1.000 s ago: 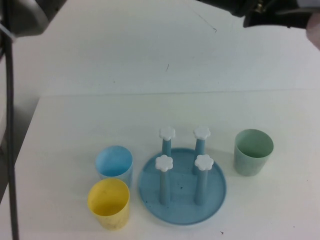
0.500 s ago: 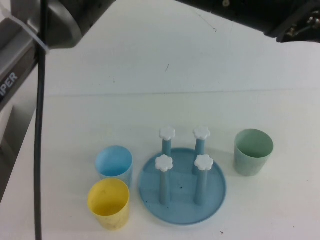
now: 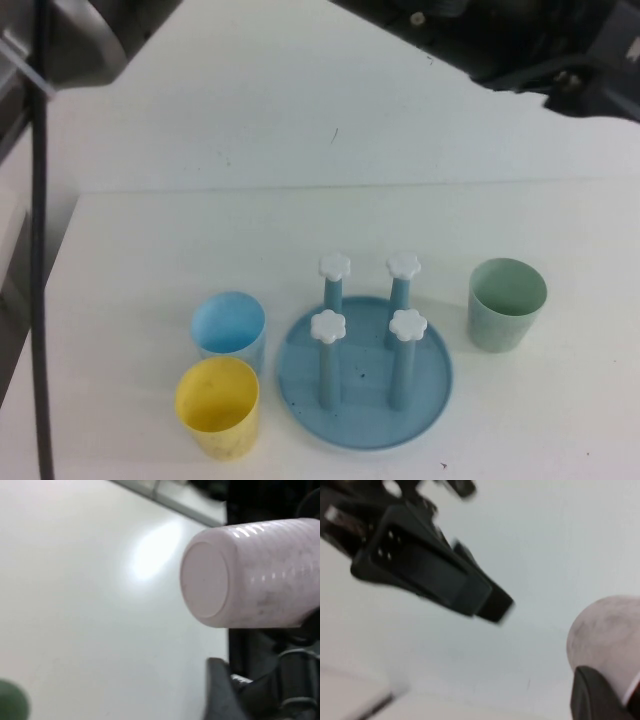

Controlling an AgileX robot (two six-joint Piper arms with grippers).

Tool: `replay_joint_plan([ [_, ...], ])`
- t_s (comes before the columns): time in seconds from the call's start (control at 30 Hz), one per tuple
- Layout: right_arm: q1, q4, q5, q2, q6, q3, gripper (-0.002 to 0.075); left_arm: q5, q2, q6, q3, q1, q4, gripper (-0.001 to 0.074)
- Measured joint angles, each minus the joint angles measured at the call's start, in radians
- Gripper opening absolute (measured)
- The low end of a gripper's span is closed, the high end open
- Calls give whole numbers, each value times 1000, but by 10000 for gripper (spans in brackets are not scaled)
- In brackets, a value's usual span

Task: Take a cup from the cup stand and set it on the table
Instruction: Place the cup on the table

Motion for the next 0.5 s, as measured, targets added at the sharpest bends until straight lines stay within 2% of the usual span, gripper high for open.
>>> replay_joint_plan([
  [0.1,0,-174,47,74,131,-17,20,4,-27,-72,0,0,199,203],
  [0.17,0,-312,108,134,236,-43,20,9,-41,-117,0,0,327,88],
  [0.3,0,-578,284,273,387,-154,20,12,-68,-190,0,0,549,17],
  [0.5,2,-885,531,515,544,-299,20,13,-148,-226,101,-15,681,3],
])
